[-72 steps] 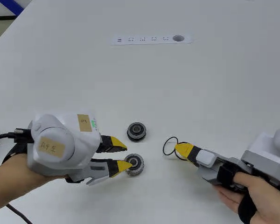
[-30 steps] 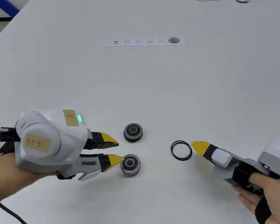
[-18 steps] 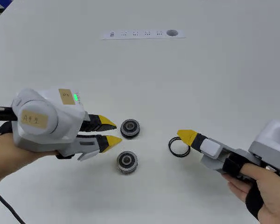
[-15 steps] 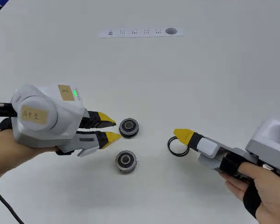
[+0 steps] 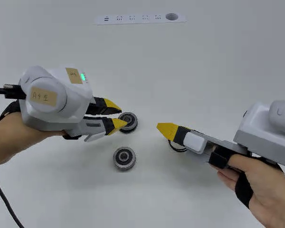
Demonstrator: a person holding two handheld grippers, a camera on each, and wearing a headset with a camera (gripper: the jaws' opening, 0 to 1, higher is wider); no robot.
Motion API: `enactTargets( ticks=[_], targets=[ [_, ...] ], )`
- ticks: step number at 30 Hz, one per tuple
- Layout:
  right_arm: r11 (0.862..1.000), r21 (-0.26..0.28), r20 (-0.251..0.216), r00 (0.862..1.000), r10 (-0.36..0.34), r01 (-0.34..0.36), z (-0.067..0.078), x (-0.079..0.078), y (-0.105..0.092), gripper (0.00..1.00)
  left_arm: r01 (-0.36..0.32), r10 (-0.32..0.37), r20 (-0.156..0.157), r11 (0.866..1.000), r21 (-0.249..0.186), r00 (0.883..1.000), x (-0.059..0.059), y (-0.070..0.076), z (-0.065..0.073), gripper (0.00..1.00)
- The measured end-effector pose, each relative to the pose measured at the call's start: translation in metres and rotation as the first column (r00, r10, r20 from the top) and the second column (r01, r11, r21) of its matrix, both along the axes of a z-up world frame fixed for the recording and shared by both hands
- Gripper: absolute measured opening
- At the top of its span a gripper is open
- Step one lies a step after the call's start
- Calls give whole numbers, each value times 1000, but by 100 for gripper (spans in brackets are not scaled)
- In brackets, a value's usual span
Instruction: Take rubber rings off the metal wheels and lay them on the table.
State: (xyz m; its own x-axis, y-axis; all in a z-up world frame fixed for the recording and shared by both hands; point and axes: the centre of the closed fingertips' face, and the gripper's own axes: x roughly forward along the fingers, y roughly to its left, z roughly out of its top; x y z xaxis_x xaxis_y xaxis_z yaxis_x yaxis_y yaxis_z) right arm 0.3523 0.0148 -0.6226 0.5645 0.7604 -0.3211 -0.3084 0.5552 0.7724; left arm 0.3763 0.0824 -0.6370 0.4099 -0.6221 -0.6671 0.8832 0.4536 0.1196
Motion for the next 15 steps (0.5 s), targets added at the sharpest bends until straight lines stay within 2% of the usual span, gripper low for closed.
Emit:
enactTargets(
  ticks=[5, 15],
  targets=[
    [1000, 2, 5, 1000, 11, -11, -1, 1, 4, 25, 5, -5, -23, 1000, -5, 1000, 2, -3, -6, 16],
    [1000, 7, 0, 1000, 15, -15, -3, 2, 7, 25, 10, -11, -41, 1000, -9, 999, 4, -5, -10, 16]
  ],
)
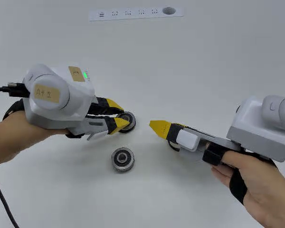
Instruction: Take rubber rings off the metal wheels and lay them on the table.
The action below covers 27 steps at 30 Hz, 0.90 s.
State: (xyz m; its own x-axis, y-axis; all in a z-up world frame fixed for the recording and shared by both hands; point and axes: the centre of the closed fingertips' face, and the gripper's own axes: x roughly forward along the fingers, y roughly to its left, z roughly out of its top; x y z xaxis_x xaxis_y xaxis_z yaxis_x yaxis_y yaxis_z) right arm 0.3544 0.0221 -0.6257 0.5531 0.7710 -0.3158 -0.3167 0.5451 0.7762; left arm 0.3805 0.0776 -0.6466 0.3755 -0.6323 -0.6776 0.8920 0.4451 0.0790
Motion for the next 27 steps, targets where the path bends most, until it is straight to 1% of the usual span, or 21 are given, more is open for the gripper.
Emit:
enactTargets(
  ticks=[2, 5, 12, 17, 22, 25, 27],
  targets=[
    [1000, 2, 0, 1000, 0, 0, 0, 0, 0, 25, 2, -2, -8, 1000, -4, 1000, -1, -1, -1, 16],
    [1000, 3, -3, 1000, -1, 1, -1, 1, 0, 25, 6, -6, -12, 1000, 1, 1000, -1, -2, -3, 16],
    [1000, 18, -6, 1000, -4, 4, 0, 3, 2, 25, -5, 5, -37, 1000, -16, 999, -2, -1, -4, 15],
    [1000, 28, -10, 1000, -1, 1, 0, 5, 6, 25, -6, 5, -39, 1000, -18, 999, -1, 0, -4, 14],
    [999, 36, -12, 1000, 4, -3, -1, 8, 9, 25, -9, 8, -44, 1000, -29, 999, 0, 0, -5, 14],
    [999, 42, -13, 1000, 8, -8, -1, 9, 12, 25, -6, 4, -42, 999, -32, 999, 0, 0, -5, 14],
    [999, 47, -16, 1000, 10, -9, -2, 10, 15, 25, 8, -8, -34, 1000, -24, 999, 0, 0, -5, 14]
  ],
)
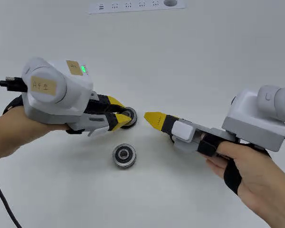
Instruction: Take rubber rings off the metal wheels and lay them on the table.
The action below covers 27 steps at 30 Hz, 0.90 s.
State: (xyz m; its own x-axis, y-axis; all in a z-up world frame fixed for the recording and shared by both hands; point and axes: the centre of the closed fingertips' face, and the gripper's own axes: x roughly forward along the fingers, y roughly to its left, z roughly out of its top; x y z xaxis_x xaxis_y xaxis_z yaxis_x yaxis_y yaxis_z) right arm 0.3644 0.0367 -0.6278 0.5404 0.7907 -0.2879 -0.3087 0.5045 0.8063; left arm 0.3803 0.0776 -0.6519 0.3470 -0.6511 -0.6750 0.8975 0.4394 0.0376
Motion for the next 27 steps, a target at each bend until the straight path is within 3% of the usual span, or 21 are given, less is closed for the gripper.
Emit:
enactTargets(
  ticks=[2, 12, 27],
  targets=[
    [1000, 4, 0, 1000, 7, -7, 0, 1, 3, 26, 19, -19, 11, 1000, 15, 1000, 0, 0, 0, 14],
    [997, 41, -27, 998, 64, -63, -4, 4, 28, 40, 27, -27, 14, 1000, 14, 1000, 0, 0, -1, 13],
    [995, 50, -45, 996, 83, -81, -12, 12, 43, 46, 25, -24, 14, 1000, -3, 1000, -1, 0, -1, 13]
  ],
)
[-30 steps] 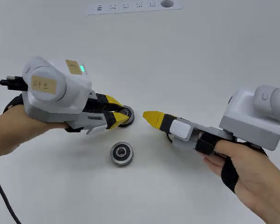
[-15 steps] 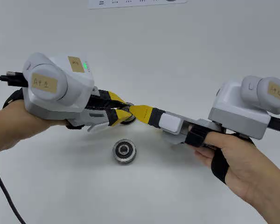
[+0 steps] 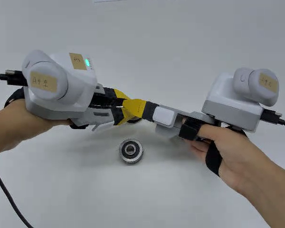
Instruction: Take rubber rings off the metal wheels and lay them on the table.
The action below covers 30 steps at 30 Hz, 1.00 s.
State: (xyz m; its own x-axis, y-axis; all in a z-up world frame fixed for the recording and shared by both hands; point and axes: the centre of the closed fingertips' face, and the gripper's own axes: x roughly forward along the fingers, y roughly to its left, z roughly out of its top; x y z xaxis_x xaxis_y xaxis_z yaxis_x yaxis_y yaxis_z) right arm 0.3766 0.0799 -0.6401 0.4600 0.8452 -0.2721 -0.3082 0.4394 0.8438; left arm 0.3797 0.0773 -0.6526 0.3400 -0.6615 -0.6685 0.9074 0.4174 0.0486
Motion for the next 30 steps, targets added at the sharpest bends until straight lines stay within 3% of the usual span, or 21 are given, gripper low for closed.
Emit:
enactTargets(
  ticks=[9, 30],
  targets=[
    [999, -18, -4, 999, 32, -32, -2, -6, 2, 45, -3, 3, 1, 1000, -1, 1000, 0, 0, 0, 13],
    [1000, -18, -1, 1000, 15, -15, -1, -5, 1, 43, -4, 4, 0, 1000, 2, 1000, 0, 0, 0, 13]
  ],
)
